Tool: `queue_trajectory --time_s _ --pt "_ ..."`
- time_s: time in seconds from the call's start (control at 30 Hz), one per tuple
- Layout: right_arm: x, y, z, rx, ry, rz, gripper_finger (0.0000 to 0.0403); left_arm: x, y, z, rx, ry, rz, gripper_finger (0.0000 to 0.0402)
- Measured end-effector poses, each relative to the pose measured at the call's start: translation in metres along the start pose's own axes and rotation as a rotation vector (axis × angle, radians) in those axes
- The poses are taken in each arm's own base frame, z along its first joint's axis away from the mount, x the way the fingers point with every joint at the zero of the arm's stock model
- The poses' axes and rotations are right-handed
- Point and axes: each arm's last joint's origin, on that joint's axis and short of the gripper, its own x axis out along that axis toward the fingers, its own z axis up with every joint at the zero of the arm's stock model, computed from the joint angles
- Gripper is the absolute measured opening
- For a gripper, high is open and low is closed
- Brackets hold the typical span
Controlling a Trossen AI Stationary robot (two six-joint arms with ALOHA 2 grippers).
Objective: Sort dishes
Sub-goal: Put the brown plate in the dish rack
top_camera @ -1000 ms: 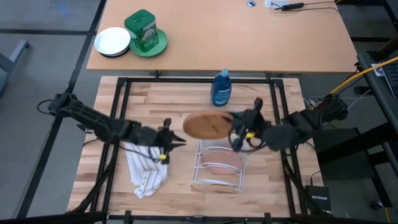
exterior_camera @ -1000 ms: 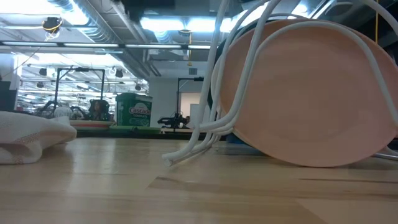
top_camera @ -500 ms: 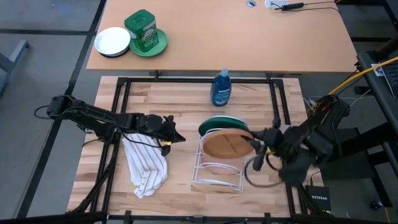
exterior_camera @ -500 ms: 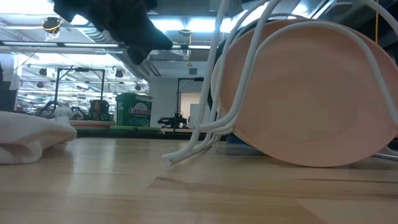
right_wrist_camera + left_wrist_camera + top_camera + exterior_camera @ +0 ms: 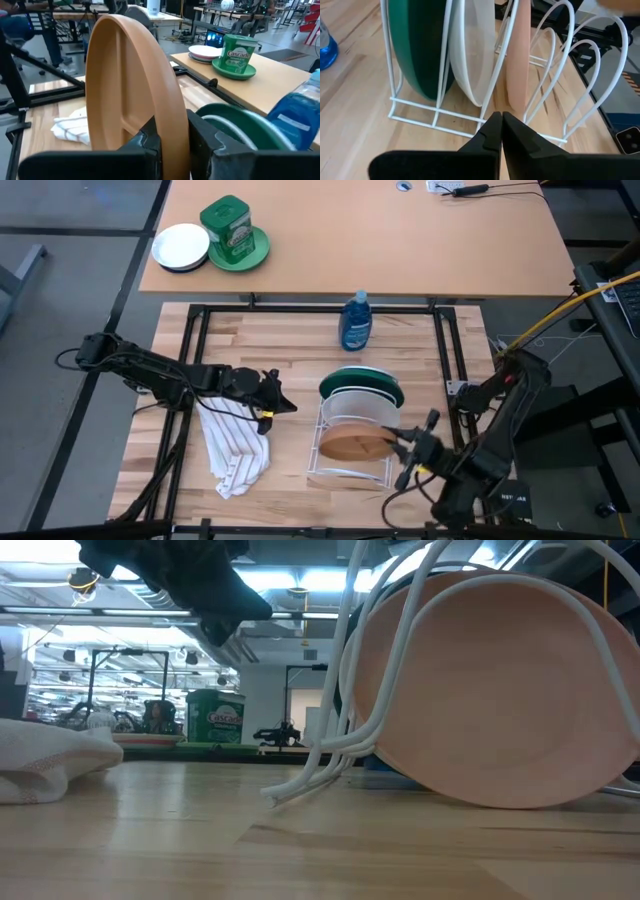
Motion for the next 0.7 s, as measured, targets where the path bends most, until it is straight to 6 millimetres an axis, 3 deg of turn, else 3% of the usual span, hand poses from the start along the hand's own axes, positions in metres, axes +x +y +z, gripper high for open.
queue_trajectory --time_s 0.3,0.7 --pt "0.009 0.029 -0.028 -0.048 0.002 -0.013 0.0056 0.000 0.000 0.000 0.000 0.001 0.000 0.0005" --pt "0.018 0.048 -0.059 -0.095 0.141 0.016 0.0056 0.000 0.000 0.000 0.000 0.001 0.001 0.0005"
